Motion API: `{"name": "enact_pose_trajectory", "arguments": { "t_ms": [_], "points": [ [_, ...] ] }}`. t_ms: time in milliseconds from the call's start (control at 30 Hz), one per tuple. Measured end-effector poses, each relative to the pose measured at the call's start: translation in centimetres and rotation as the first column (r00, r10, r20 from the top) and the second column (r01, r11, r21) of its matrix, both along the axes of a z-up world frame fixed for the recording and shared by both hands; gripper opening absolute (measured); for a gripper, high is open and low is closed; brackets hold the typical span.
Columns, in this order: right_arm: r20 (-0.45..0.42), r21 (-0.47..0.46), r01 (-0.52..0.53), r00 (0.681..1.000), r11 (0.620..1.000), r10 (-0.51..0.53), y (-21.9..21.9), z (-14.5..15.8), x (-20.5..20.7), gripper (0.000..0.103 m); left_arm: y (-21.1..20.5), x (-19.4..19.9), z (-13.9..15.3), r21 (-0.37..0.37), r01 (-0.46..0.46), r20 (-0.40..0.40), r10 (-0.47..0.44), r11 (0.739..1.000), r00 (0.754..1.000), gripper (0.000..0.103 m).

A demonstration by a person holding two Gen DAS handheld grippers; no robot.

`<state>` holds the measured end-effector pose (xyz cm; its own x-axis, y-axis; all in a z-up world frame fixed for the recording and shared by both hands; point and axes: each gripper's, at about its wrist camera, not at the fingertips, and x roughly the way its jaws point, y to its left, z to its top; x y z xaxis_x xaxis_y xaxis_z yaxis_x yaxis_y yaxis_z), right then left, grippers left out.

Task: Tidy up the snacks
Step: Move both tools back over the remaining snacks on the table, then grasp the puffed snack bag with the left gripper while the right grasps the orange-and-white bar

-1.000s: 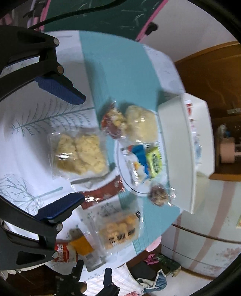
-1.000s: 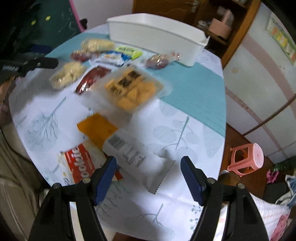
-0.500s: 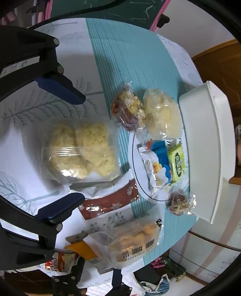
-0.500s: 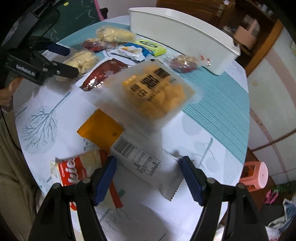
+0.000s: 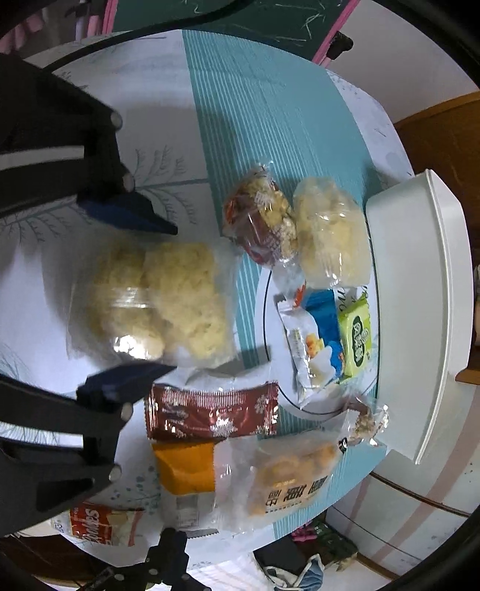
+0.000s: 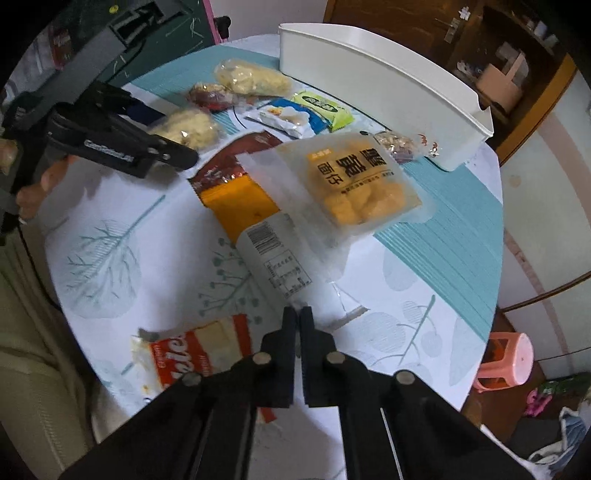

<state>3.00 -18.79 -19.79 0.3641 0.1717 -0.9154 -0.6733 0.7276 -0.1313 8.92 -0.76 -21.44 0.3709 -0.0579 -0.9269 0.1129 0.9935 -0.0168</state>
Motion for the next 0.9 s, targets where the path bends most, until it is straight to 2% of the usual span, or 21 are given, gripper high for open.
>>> {"name": "enact_pose_trajectory", "arguments": {
  "t_ms": [133,500,600,700,833,900],
  "points": [
    [-0.008,0.054,0.015,1.000,0.998,-0.014,0.1,0.9,-0.3,0.001,-0.6,-0.4,0.2,0.025,0.008,0.017,-0.008,1.000,1.000,0.053],
    [0.044,0.196,0.029,0.998,0.980,-0.038,0.2,5.3,-1.3,0.000,0.5,-1.3,0.7,-0.009,-0.025,0.025,0.025,1.000,0.999,0.049],
    [0.036,0.172,0.025,0.999,0.985,-0.032,0.5,4.6,-1.2,0.000,0.9,-1.6,0.5,-0.021,-0.032,0.026,0.032,0.999,0.999,0.048],
    [-0.034,0.131,0.029,0.999,0.991,-0.025,0.7,2.7,-0.8,0.000,1.1,-1.9,0.4,-0.022,-0.026,0.030,0.027,0.999,0.999,0.049],
    [-0.082,0.087,0.036,0.996,0.996,-0.029,0.6,1.0,-0.6,0.000,1.2,-2.1,0.3,-0.025,-0.027,0.029,0.027,0.999,0.999,0.049],
    [-0.068,0.071,0.037,0.997,0.997,-0.032,0.6,0.8,-0.4,0.002,1.4,-2.1,0.3,-0.029,-0.028,0.027,0.029,0.999,0.999,0.049]
  ]
}}
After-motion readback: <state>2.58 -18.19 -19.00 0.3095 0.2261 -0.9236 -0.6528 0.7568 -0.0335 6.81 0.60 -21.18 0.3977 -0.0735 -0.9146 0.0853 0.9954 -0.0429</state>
